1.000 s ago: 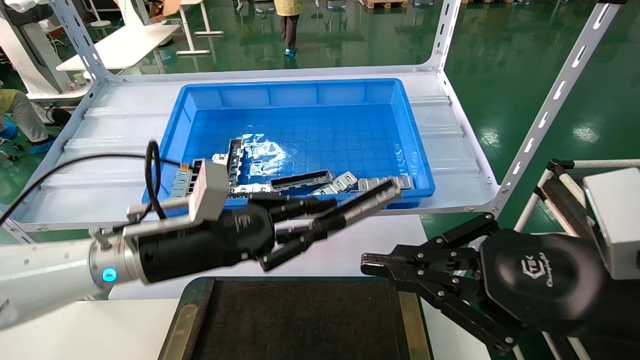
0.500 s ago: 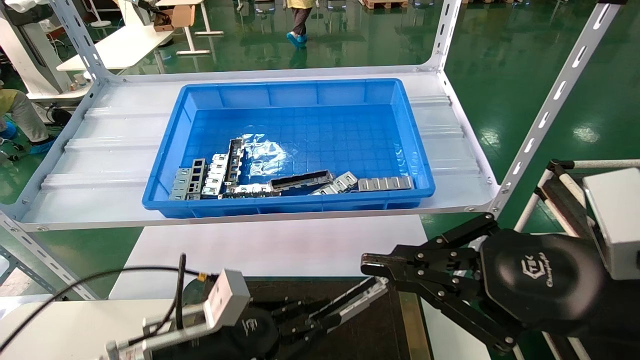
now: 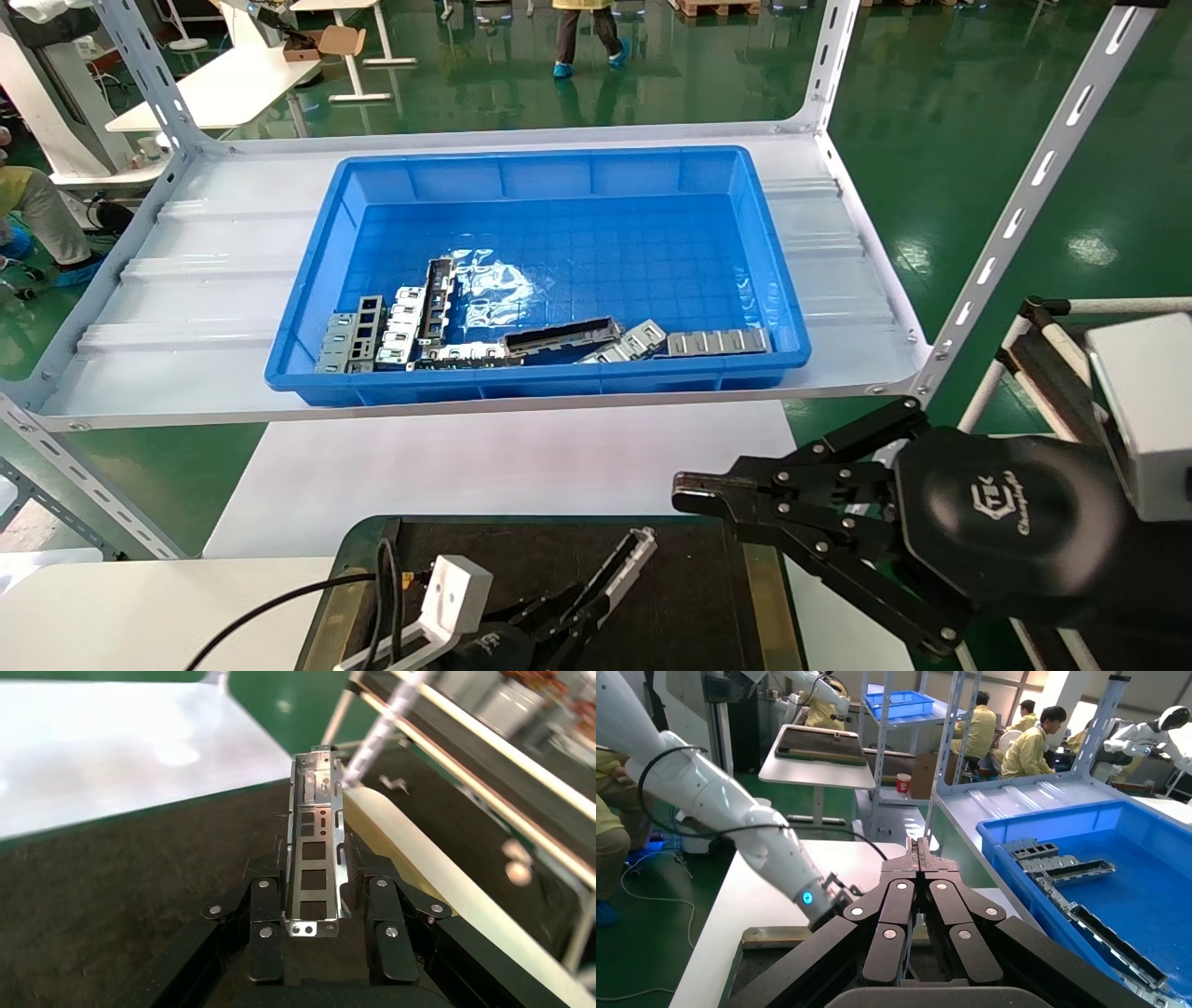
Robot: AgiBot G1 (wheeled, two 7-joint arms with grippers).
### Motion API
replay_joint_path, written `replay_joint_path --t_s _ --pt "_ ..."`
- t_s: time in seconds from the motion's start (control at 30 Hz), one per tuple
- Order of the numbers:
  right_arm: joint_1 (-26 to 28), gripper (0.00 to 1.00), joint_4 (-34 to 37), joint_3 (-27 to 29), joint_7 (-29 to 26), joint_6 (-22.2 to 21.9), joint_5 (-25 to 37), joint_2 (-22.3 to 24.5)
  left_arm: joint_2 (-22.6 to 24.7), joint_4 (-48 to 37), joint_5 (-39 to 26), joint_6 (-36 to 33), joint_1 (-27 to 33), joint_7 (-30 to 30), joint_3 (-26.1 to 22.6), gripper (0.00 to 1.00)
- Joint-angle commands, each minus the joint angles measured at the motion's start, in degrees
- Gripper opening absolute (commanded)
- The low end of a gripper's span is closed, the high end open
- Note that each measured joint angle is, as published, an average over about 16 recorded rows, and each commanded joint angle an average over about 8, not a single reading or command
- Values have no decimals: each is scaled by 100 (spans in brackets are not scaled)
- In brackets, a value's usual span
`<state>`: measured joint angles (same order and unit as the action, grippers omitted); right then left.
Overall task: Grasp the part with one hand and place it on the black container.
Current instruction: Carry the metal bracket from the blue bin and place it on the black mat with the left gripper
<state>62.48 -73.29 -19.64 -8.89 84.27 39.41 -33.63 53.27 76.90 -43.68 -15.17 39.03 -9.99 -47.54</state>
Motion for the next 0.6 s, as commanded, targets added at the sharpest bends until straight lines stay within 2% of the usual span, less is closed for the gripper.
replay_joint_path --t_s 0.03,0.37,0.6 --pt "0 0 0 0 0 0 0 0 176 -7 -3 395 -61 -127 -70 0" --pt "0 0 0 -2 1 -1 -1 1 1018 -186 168 2156 51 -396 -587 0" --pt "1 0 0 -2 1 -1 -2 1 1521 -410 446 2954 171 -445 -777 0"
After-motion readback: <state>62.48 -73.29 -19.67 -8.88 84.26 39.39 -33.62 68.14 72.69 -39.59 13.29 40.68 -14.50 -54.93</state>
